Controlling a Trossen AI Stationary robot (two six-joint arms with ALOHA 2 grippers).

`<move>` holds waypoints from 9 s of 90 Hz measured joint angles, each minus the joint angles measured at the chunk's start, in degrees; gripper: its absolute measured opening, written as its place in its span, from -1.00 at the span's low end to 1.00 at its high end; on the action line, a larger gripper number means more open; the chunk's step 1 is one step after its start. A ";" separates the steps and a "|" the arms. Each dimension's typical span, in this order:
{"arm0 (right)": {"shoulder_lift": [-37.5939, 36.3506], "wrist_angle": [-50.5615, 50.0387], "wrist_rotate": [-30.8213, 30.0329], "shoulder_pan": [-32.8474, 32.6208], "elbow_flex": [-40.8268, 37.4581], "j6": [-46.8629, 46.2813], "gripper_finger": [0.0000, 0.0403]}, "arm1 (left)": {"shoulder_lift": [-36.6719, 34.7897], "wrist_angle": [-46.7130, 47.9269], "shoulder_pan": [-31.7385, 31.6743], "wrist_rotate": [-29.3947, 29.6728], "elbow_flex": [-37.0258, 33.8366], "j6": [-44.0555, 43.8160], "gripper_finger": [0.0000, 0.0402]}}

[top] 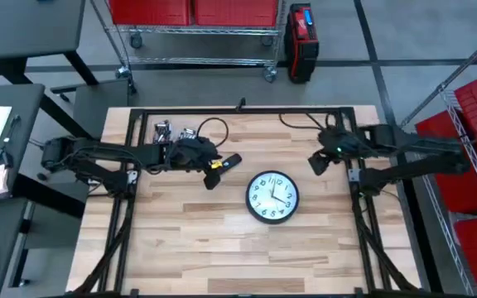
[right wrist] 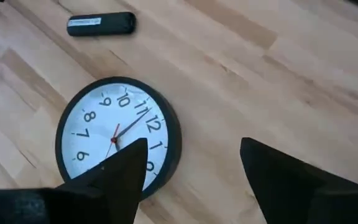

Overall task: Insert battery
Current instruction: Move the remote to the right side of the table, then insert the brown battery into the wall clock

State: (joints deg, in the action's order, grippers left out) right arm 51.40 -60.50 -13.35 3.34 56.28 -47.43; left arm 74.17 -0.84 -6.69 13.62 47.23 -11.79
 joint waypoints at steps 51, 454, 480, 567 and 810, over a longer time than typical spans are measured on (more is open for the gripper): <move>-4.39 12.29 -0.17 -13.76 -11.76 -7.82 0.24 | 22.81 26.39 -7.45 -3.36 18.06 1.48 0.24; 17.80 54.42 24.20 34.15 -28.72 3.55 -0.59 | 10.12 22.50 -11.33 -16.80 19.05 -5.82 0.21; 22.09 55.28 22.32 37.43 -28.92 0.31 0.14 | 10.13 22.54 -11.33 -16.82 19.05 -5.12 0.21; 1.15 40.86 30.84 12.29 -28.81 3.77 0.37 | 10.39 16.34 -7.96 -22.01 19.03 -13.35 0.21; 18.44 66.14 1.03 -16.18 -42.39 -38.35 0.37 | 36.50 2.12 7.93 -10.31 19.14 -18.81 0.20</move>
State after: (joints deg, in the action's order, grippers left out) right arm 69.84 5.64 -12.31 -12.84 13.89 -85.77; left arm 110.67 1.28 1.23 3.31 66.37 -30.60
